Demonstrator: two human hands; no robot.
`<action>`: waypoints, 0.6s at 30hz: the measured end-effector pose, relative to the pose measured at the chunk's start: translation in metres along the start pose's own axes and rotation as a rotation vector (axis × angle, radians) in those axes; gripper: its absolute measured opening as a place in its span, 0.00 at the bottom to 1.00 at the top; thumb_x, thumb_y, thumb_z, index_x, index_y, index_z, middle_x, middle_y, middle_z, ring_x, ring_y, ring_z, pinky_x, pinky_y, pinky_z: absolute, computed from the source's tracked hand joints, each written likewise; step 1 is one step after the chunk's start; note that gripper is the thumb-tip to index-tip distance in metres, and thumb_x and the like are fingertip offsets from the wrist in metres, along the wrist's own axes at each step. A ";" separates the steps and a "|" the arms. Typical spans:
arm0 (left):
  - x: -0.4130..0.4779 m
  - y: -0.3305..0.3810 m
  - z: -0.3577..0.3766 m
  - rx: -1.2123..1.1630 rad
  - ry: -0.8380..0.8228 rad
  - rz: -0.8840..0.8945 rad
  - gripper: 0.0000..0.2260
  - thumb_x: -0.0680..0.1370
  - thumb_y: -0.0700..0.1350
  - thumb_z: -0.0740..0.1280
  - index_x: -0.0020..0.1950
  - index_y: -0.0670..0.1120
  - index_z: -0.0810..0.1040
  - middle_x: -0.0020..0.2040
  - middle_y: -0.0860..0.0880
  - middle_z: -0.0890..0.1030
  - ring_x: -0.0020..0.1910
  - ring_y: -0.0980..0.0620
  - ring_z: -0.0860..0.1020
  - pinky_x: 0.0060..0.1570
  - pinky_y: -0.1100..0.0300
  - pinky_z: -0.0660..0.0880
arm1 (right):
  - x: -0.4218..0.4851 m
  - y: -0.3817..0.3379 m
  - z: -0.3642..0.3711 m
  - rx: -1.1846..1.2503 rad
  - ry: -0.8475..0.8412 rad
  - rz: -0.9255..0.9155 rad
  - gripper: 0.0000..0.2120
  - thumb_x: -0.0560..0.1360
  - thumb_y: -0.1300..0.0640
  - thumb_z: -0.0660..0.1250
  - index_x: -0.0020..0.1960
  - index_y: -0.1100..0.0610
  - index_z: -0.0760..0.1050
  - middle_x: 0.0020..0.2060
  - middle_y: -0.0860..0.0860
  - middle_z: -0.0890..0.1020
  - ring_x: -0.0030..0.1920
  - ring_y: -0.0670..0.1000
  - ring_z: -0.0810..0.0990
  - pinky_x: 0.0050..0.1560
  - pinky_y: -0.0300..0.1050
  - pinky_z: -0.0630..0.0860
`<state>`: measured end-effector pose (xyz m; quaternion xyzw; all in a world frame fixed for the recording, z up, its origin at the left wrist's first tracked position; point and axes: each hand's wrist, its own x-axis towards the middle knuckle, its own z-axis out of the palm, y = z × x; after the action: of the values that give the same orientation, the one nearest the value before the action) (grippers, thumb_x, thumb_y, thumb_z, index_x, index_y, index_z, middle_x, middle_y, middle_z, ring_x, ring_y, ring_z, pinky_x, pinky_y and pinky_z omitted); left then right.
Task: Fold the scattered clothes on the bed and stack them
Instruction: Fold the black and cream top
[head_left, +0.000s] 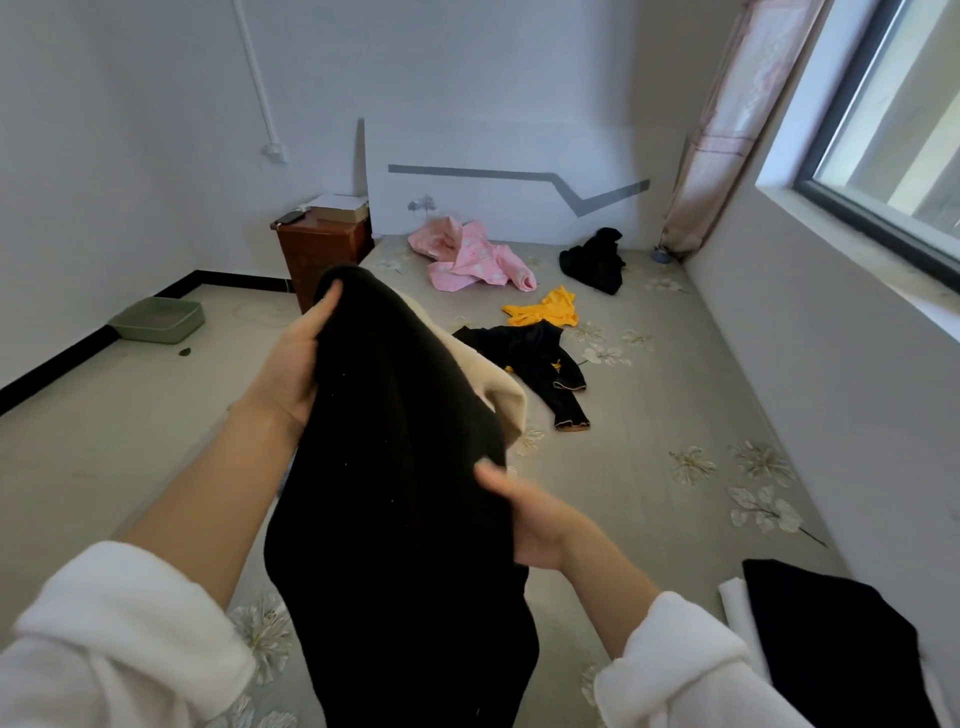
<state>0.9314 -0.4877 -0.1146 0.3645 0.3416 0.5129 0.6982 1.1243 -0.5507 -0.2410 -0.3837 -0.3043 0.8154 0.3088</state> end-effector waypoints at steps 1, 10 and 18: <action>0.000 -0.003 0.003 -0.005 -0.009 0.001 0.16 0.75 0.53 0.63 0.48 0.44 0.85 0.42 0.47 0.84 0.41 0.52 0.84 0.37 0.61 0.80 | 0.004 0.004 0.007 -0.102 -0.005 0.048 0.26 0.61 0.46 0.79 0.56 0.54 0.80 0.53 0.53 0.83 0.54 0.53 0.80 0.55 0.45 0.77; -0.002 -0.008 0.016 -0.003 -0.148 -0.051 0.14 0.70 0.51 0.65 0.40 0.43 0.85 0.37 0.48 0.83 0.36 0.53 0.83 0.37 0.61 0.81 | 0.018 -0.010 0.003 -0.128 0.175 -0.027 0.12 0.71 0.67 0.70 0.53 0.57 0.78 0.50 0.55 0.82 0.51 0.53 0.81 0.52 0.45 0.77; 0.010 0.030 -0.045 0.360 -0.101 -0.108 0.26 0.48 0.59 0.82 0.41 0.48 0.86 0.42 0.47 0.84 0.40 0.52 0.84 0.34 0.62 0.80 | -0.031 -0.078 -0.045 -0.413 0.344 -0.276 0.30 0.63 0.71 0.74 0.60 0.49 0.76 0.53 0.53 0.83 0.55 0.57 0.81 0.60 0.55 0.76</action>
<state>0.8815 -0.4647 -0.1122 0.4898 0.4114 0.3865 0.6644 1.1975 -0.5134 -0.1934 -0.5257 -0.4562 0.6097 0.3792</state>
